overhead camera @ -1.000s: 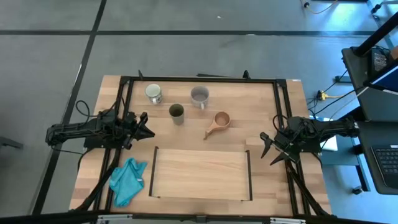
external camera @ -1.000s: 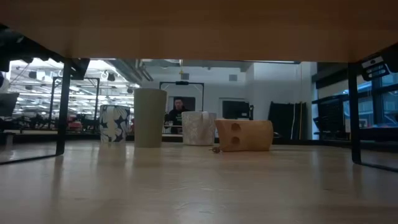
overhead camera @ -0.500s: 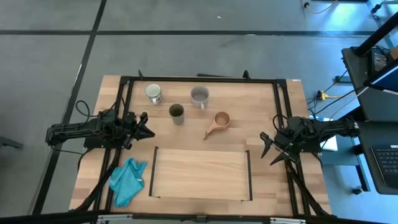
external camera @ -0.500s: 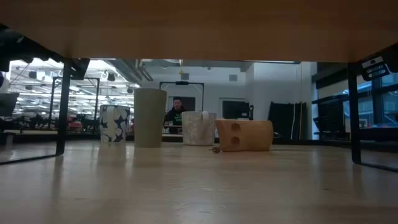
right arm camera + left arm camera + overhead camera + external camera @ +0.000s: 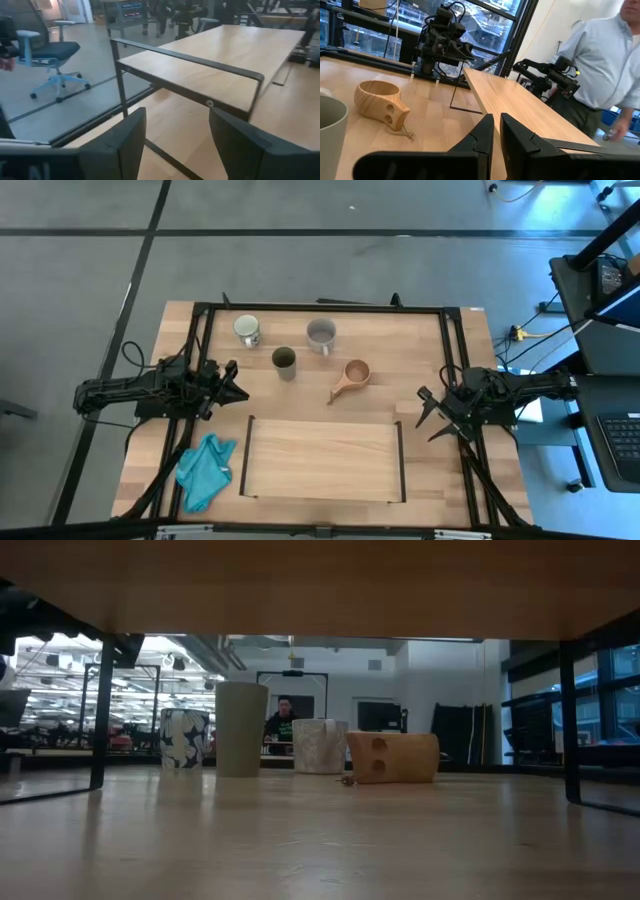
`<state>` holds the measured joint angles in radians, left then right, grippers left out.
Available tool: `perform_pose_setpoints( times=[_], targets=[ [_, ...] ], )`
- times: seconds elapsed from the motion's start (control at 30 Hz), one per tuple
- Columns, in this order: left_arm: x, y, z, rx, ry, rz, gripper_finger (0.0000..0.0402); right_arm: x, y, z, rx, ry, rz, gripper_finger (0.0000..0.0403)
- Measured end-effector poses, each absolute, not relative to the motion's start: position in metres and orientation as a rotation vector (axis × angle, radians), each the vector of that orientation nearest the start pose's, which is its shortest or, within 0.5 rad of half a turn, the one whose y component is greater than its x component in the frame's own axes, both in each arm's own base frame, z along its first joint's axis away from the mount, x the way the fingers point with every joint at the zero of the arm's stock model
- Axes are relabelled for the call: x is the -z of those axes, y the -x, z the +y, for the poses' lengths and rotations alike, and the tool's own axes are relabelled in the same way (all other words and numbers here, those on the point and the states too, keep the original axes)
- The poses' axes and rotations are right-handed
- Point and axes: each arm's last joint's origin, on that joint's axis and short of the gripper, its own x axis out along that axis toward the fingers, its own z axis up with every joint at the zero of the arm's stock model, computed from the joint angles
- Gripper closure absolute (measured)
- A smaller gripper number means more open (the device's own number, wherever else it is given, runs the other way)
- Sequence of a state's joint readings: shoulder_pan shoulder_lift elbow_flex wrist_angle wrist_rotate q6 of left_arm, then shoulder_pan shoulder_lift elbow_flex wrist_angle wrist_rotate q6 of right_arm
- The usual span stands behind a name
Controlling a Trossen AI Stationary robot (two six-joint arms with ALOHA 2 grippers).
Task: Stack small to large cups/mugs on shelf
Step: Put the brown cup on the shelf
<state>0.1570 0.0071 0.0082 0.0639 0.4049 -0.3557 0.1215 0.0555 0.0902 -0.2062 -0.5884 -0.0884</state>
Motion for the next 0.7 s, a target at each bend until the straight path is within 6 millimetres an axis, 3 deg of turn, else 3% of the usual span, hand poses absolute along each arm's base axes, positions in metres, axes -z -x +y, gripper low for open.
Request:
perform_pose_setpoints(
  times=[0.27, 0.5, 0.7],
  targets=[
    [-0.172, -0.096, 0.004, 0.256, 0.336, -0.018, 0.0374, -0.177, -0.090, 0.024, -0.598, 0.142, 0.058, 0.0185],
    [-0.172, -0.096, 0.004, 0.256, 0.336, -0.017, 0.0374, -0.214, -0.087, 0.023, -0.543, 0.201, -0.336, 0.0185],
    [-0.172, -0.096, 0.004, 0.256, 0.336, -0.017, 0.0374, -0.232, -0.082, 0.018, -0.381, 0.119, -0.511, 0.0185]
  ],
)
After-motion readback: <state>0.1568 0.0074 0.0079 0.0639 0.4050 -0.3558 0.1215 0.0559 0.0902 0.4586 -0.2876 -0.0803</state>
